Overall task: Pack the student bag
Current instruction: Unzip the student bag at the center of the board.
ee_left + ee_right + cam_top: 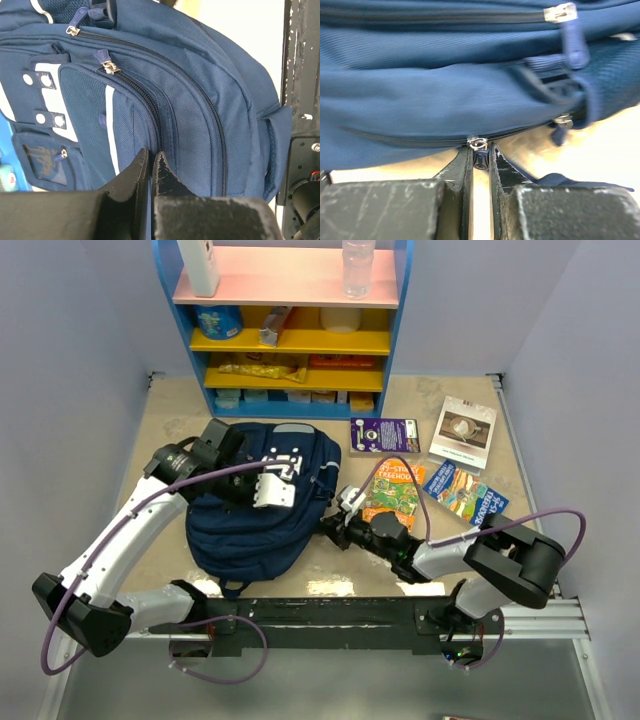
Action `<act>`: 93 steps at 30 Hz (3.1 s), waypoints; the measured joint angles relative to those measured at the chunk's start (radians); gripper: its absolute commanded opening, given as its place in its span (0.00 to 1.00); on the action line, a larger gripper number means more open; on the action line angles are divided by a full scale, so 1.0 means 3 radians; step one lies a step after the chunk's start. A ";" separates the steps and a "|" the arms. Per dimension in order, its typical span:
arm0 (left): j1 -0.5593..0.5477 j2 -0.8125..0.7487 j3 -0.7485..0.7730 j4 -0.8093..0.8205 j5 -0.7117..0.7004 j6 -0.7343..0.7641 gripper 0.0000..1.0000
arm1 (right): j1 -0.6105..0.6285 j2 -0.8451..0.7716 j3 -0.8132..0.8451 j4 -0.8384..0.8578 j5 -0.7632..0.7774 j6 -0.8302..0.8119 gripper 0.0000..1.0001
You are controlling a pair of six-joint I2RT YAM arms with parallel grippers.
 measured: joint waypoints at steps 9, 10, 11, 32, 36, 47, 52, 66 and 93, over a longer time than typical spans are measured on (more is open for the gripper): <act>0.0000 0.0103 -0.0020 0.0118 0.0108 -0.0233 0.00 | 0.0497 -0.0216 0.0008 -0.0443 0.0219 0.0116 0.00; 0.0000 0.0116 -0.0024 0.0137 0.0128 -0.0271 0.00 | 0.0544 -0.0244 0.0024 -0.0501 0.0248 0.0131 0.00; 0.0000 0.0128 -0.0033 0.0168 0.0153 -0.0310 0.00 | 0.0579 -0.0272 0.0043 -0.0563 0.0261 0.0145 0.00; -0.0621 0.1466 0.0154 0.1227 0.0525 -0.1868 0.00 | 0.1478 -0.0717 0.0462 -0.2256 0.1157 0.0510 0.00; -0.0633 0.1771 0.0416 0.1301 0.0670 -0.2312 0.00 | 0.1710 -0.0701 0.0660 -0.2716 0.1520 0.0572 0.00; -0.0460 0.1859 0.0504 0.2003 0.0779 -0.3751 0.00 | 0.1890 0.0179 0.1624 -0.3095 0.1678 0.0462 0.00; -0.0326 0.1793 0.0376 0.2169 0.0724 -0.4265 0.00 | 0.1883 0.0594 0.2093 -0.3164 0.1708 0.0275 0.00; 0.0795 0.0443 -0.0599 0.2697 0.0744 -0.5049 0.00 | 0.1813 -0.0203 0.1544 -0.3056 0.1717 0.0306 0.00; 0.0819 0.1762 -0.0267 0.4182 0.1177 -0.5483 0.00 | 0.1197 0.0075 0.1698 -0.3332 0.1759 0.0355 0.00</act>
